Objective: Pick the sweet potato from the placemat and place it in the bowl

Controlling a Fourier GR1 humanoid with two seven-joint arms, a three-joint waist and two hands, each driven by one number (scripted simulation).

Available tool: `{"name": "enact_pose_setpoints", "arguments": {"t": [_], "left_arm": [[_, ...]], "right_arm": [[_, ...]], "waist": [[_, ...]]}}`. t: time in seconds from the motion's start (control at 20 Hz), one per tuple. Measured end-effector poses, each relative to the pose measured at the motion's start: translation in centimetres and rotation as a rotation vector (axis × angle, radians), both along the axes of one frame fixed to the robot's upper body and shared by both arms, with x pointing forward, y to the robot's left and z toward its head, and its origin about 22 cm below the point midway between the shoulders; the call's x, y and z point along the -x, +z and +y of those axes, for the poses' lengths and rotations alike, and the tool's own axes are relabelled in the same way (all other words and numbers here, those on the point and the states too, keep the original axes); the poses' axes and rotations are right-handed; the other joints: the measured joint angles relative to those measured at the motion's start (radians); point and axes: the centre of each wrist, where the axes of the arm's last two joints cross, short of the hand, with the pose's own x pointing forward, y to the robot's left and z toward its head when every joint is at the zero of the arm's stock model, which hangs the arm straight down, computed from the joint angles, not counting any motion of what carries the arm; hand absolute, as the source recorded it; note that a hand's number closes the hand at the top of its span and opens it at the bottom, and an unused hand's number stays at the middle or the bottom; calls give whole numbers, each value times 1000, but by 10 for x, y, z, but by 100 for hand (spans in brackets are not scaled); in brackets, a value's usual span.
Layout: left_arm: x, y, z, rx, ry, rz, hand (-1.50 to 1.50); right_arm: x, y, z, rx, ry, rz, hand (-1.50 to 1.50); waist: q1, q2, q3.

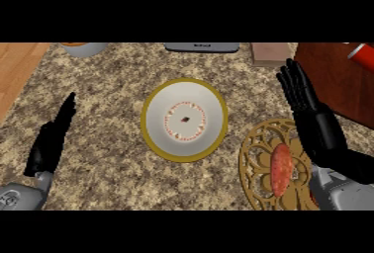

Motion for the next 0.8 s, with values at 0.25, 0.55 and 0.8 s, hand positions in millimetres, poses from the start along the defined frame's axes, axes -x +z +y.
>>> {"name": "enact_pose_setpoints", "arguments": {"t": [0.25, 0.55, 0.8], "left_arm": [[-14, 28, 12, 84, 2, -174, 0], [-20, 51, 17, 207, 0, -315, 0], [-19, 58, 32, 252, 0, -366, 0]], "right_arm": [[0, 0, 43, -82, 205, 54, -150], [17, -17, 48, 110, -2, -4, -150], [66, -30, 60, 227, -83, -78, -150]], "waist": [[-12, -7, -5], [-47, -22, -10], [-55, -19, -8]]}}
